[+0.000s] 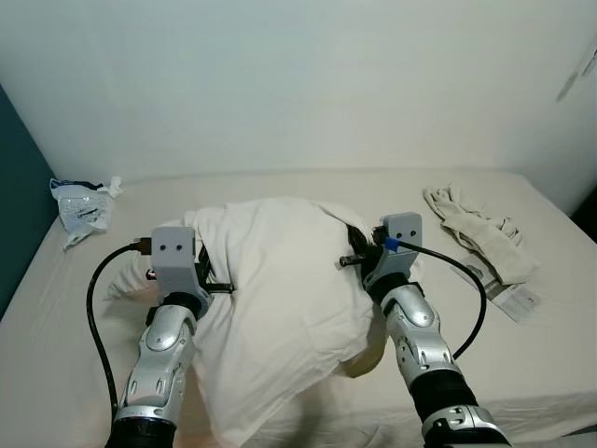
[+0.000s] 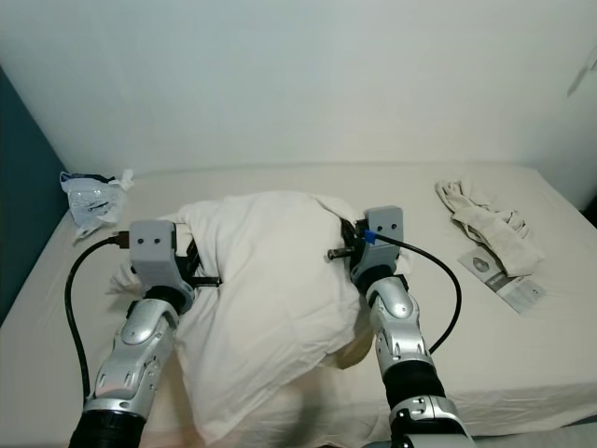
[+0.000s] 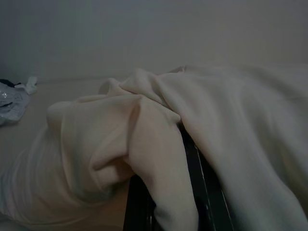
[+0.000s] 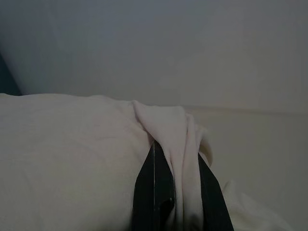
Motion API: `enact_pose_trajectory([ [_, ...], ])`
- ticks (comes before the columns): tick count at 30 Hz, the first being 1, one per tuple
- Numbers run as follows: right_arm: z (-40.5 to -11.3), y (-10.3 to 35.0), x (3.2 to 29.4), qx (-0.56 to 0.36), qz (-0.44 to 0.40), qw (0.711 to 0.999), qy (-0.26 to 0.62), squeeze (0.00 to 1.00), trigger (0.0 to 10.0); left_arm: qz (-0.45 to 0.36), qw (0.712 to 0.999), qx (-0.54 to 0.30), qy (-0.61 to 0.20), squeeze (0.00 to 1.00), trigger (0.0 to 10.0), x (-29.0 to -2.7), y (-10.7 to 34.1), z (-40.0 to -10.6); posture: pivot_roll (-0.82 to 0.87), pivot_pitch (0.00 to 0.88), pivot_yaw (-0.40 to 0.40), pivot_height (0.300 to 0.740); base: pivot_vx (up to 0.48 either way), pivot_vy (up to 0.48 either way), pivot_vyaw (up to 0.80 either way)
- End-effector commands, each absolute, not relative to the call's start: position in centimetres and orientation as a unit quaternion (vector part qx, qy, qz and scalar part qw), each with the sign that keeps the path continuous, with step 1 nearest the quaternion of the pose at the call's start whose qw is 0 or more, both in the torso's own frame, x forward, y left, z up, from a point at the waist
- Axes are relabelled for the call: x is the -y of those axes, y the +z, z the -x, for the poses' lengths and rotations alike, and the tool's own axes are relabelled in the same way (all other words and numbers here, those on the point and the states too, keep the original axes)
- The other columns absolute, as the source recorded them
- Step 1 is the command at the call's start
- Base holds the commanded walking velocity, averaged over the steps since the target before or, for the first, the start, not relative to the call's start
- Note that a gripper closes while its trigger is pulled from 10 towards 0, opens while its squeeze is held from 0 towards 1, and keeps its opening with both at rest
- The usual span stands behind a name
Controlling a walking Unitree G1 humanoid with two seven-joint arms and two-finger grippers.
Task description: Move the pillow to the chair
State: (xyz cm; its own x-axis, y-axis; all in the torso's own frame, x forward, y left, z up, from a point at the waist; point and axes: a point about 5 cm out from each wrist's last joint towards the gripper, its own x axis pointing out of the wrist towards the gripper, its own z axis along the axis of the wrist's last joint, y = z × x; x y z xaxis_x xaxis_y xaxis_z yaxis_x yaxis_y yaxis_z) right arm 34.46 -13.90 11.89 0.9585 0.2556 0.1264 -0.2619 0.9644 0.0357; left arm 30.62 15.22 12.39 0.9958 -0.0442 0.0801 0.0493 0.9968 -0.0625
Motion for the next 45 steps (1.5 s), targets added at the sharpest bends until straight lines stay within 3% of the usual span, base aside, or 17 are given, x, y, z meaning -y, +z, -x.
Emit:
enact_pose_trajectory([
  [1, -34.33, 11.73, 13.13, 0.060, -0.018, 0.987, 0.146, 0.00, 10.0, 0.029, 0.997, 0.057, -0.035, 0.00, 10.0, -14.77, 12.77, -30.60, -0.03, 0.040, -0.041, 0.740, 0.000, 0.000, 0.00],
  [22, -34.24, 11.49, 13.15, 0.057, -0.021, 0.988, 0.144, 0.00, 10.0, 0.023, 0.997, 0.057, -0.041, 0.00, 10.0, -14.58, 12.70, -30.75, -0.02, 0.027, -0.042, 0.740, 0.000, 0.000, 0.00],
  [45, -33.94, 11.04, 13.00, 0.049, -0.024, 0.987, 0.150, 0.00, 10.0, 0.016, 0.997, 0.053, -0.050, 0.00, 10.0, -14.32, 12.38, -30.58, -0.02, 0.017, -0.041, 0.740, 0.000, 0.000, -0.80],
])
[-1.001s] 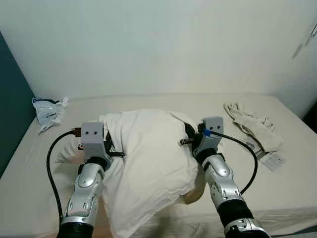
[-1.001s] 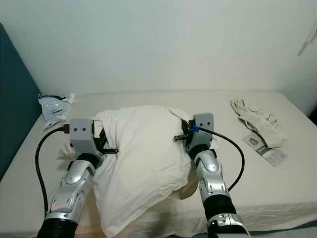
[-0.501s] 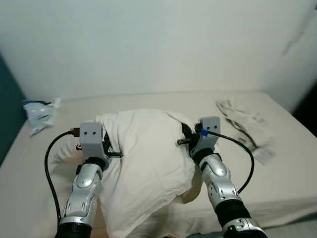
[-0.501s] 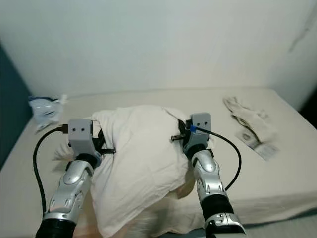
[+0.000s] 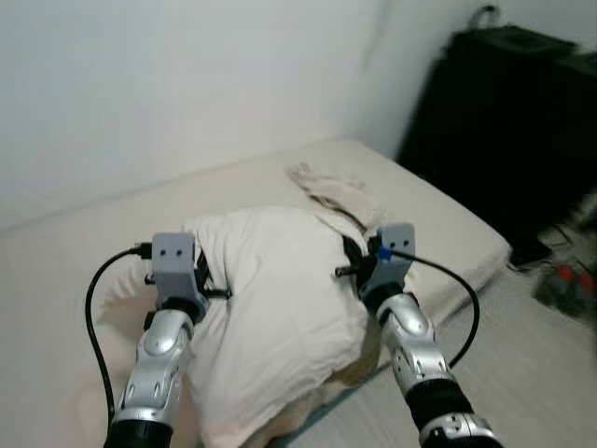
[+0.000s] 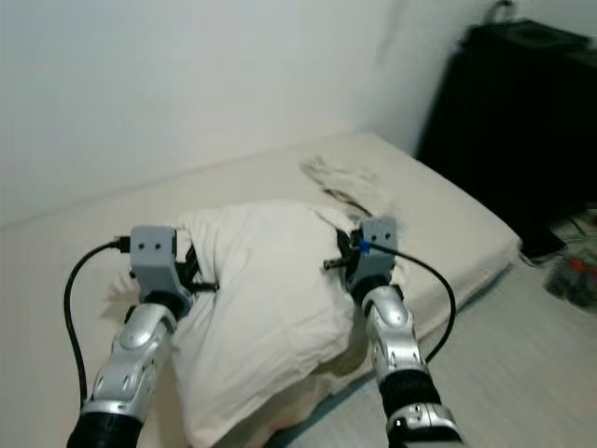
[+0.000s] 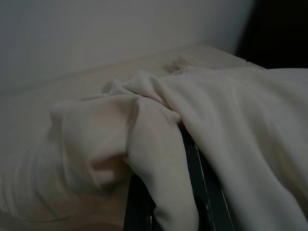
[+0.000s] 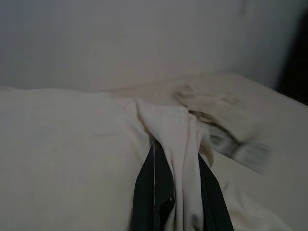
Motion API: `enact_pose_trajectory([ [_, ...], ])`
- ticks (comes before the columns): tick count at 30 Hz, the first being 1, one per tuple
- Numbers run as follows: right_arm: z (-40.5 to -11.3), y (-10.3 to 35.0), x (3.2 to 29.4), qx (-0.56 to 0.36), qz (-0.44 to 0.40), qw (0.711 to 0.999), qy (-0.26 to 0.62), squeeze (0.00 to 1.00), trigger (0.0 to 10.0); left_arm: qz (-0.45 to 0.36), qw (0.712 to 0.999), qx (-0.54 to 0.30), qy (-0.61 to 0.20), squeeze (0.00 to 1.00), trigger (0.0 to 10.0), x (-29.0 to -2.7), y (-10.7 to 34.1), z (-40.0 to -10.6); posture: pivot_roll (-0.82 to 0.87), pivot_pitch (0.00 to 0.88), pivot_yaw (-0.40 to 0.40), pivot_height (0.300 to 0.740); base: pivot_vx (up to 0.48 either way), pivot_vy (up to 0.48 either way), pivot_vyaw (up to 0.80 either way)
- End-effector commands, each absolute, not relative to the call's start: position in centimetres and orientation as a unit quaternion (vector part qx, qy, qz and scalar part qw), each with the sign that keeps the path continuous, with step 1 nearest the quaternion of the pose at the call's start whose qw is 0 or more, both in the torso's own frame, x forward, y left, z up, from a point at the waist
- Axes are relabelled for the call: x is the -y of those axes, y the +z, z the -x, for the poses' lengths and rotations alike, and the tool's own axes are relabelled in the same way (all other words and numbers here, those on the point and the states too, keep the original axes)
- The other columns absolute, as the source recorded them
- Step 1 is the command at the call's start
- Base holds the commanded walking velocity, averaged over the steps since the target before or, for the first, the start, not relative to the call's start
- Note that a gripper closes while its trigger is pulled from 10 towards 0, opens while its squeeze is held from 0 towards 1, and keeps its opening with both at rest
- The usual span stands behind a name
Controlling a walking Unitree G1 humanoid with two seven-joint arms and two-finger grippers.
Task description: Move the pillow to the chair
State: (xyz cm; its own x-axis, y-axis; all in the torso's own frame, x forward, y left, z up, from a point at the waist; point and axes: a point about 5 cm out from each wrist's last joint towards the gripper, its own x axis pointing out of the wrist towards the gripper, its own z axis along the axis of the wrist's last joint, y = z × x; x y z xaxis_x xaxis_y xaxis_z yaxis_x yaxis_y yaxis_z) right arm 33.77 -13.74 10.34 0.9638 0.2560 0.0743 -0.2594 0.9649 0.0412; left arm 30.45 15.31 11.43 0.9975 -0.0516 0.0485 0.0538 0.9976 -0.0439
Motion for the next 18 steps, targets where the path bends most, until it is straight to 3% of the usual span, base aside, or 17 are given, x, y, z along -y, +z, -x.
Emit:
enact_pose_trajectory([
  [1, -33.95, 11.03, 13.00, 0.049, -0.024, 0.987, 0.150, 0.00, 10.0, 0.016, 0.997, 0.052, -0.050, 0.00, 10.0, -14.33, 12.37, -30.58, -0.02, 0.017, -0.041, 0.740, 0.000, 0.000, -0.80],
  [18, -33.92, 10.80, 12.82, 0.042, -0.025, 0.987, 0.155, 0.00, 10.0, 0.014, 0.998, 0.048, -0.042, 0.00, 10.0, -14.84, 12.23, -30.55, -0.02, 0.036, -0.042, 0.740, 0.000, 0.000, -0.80],
])
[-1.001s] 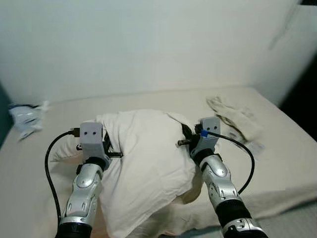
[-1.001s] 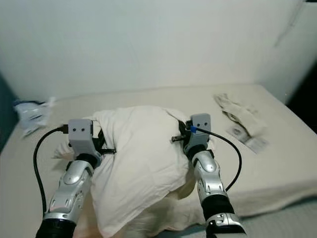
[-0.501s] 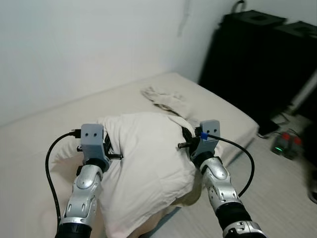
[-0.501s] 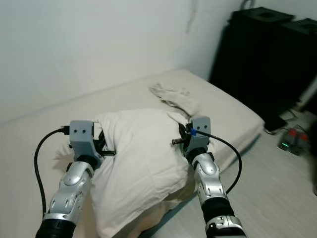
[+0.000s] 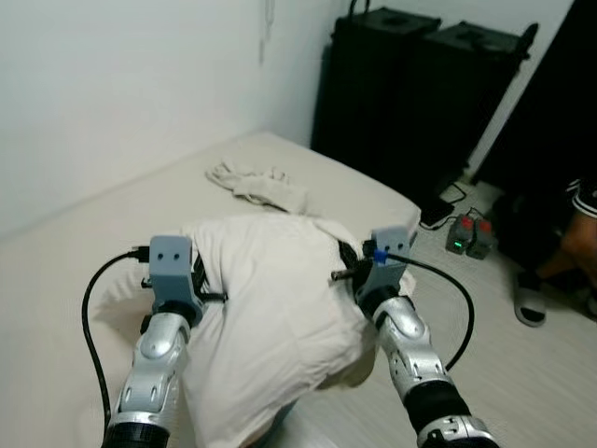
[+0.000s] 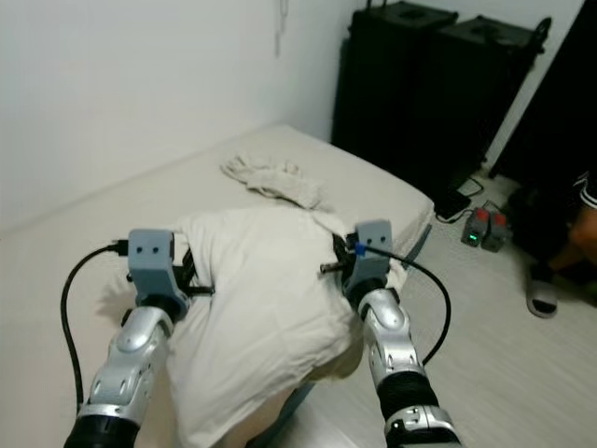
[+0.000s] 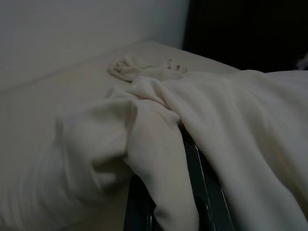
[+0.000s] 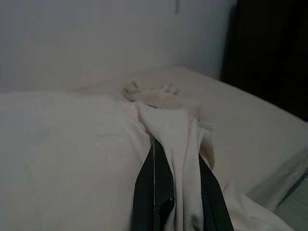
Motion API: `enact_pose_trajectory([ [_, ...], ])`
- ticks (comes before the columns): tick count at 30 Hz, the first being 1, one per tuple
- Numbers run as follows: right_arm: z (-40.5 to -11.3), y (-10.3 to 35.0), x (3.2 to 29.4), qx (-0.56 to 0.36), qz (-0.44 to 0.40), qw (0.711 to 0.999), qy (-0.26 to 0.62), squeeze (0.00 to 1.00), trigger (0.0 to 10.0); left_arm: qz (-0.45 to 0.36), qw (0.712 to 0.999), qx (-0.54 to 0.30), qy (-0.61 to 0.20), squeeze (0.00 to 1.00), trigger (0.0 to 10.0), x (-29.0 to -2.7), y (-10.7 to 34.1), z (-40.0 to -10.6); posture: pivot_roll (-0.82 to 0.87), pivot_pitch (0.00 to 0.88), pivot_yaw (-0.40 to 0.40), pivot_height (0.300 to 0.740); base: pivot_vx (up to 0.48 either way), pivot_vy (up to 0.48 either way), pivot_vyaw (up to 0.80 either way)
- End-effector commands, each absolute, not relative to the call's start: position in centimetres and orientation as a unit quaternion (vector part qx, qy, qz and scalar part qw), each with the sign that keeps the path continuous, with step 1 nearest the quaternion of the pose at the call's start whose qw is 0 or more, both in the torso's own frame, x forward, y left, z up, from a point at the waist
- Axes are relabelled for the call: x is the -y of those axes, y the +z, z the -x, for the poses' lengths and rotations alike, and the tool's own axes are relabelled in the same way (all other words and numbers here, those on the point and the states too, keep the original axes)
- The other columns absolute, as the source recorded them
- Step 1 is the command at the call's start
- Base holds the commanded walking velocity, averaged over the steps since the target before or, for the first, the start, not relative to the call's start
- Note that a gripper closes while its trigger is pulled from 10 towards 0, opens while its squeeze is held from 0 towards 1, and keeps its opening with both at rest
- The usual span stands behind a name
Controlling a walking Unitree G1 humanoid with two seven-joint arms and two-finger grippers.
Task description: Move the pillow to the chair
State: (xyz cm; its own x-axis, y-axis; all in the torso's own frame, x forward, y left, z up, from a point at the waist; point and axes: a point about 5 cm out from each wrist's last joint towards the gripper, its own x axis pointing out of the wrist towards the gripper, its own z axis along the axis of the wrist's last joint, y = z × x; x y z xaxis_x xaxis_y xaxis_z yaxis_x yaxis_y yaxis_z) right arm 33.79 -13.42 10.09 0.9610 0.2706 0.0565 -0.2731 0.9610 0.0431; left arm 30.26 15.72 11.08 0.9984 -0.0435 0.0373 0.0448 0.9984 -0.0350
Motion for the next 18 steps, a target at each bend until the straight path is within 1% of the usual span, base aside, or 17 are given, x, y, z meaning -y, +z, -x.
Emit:
enact_pose_trajectory([
  [1, -33.92, 10.80, 12.82, 0.042, -0.025, 0.987, 0.155, 0.00, 10.0, 0.014, 0.998, 0.048, -0.042, 0.00, 10.0, -14.84, 12.23, -30.55, -0.02, 0.036, -0.042, 0.740, 0.000, 0.000, -0.80],
  [18, -33.95, 10.49, 12.90, 0.031, -0.021, 0.987, 0.155, 0.00, 10.0, -0.004, 0.999, 0.034, -0.040, 0.00, 10.0, -15.33, 11.61, -30.63, -0.02, 0.034, -0.039, 0.740, 0.000, 0.000, -0.80],
])
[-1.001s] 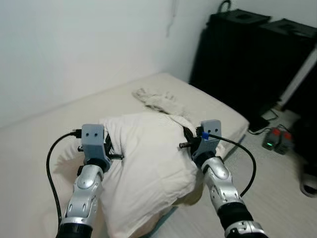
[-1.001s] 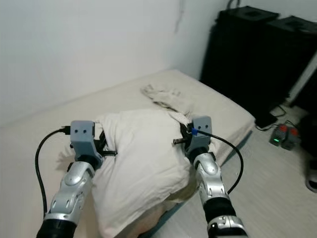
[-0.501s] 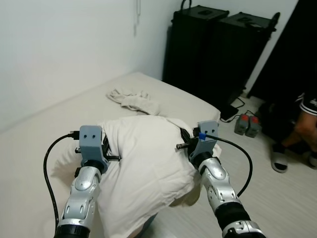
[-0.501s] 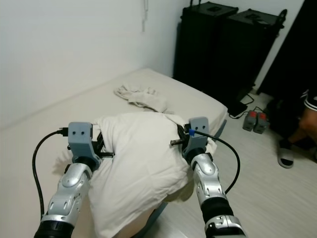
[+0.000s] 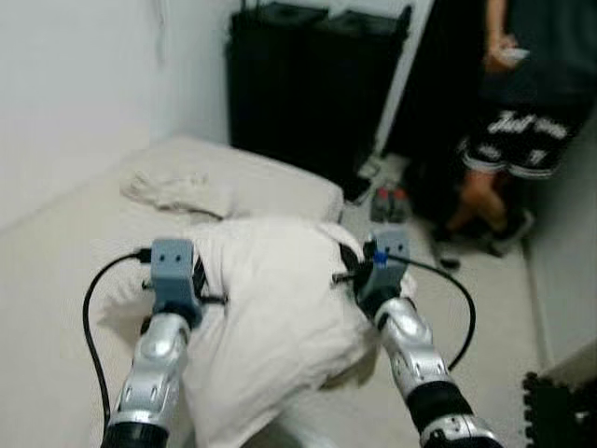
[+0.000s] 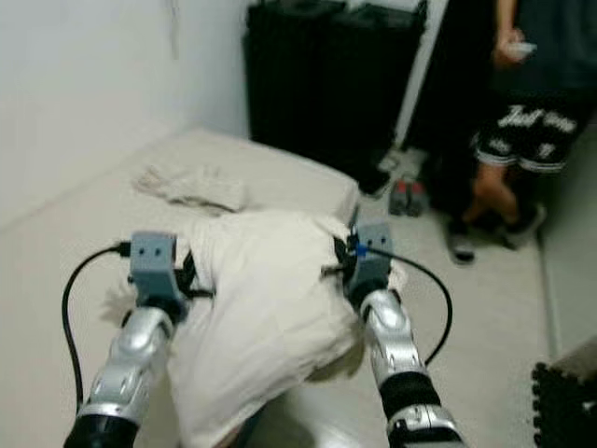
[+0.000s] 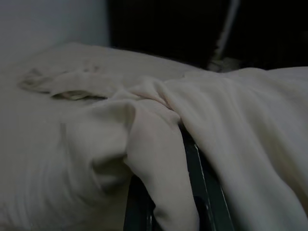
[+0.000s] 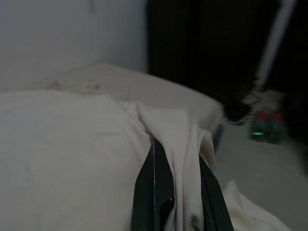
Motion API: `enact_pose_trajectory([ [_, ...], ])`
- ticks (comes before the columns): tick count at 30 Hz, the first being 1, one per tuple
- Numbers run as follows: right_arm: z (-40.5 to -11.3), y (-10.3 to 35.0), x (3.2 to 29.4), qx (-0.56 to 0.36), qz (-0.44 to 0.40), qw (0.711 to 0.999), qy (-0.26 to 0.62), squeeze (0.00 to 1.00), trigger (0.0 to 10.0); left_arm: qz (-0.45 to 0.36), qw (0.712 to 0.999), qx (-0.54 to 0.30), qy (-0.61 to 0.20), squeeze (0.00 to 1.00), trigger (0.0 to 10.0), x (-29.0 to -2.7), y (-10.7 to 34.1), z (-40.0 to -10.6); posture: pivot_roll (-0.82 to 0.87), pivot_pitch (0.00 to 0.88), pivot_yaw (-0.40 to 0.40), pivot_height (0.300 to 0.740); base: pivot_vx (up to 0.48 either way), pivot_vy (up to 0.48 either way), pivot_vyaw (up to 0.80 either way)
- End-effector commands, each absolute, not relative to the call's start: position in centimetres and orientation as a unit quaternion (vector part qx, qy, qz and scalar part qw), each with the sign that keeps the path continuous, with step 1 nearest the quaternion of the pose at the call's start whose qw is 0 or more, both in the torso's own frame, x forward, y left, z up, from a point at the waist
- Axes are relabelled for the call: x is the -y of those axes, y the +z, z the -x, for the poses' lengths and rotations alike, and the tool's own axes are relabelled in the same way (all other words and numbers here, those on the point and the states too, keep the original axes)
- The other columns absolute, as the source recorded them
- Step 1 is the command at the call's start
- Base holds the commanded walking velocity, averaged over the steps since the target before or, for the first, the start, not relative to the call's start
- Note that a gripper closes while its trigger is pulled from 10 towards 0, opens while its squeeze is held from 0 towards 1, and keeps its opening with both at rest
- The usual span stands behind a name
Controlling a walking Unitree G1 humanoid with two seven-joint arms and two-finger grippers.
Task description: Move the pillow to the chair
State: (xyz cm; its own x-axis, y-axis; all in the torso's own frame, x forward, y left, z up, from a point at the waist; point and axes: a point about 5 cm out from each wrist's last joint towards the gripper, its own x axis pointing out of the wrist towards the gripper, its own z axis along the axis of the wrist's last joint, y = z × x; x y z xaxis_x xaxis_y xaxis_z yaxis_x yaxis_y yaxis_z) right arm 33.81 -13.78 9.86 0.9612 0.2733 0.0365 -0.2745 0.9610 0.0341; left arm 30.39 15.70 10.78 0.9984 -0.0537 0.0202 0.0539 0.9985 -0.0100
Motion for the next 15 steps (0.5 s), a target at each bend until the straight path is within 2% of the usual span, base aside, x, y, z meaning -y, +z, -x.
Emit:
enact_pose_trajectory([
  [1, -33.96, 10.48, 12.89, 0.030, -0.021, 0.987, 0.155, 0.00, 10.0, -0.005, 0.999, 0.033, -0.040, 0.00, 10.0, -15.43, 11.62, -30.72, -0.02, 0.033, -0.039, 0.740, 0.000, 0.000, -0.80],
  [15, -34.16, 10.51, 12.89, 0.022, -0.021, 0.987, 0.157, 0.00, 10.0, -0.008, 0.999, 0.034, -0.033, 0.00, 10.0, -15.87, 11.73, -31.02, -0.02, 0.033, -0.045, 0.740, 0.000, 0.000, -0.80],
])
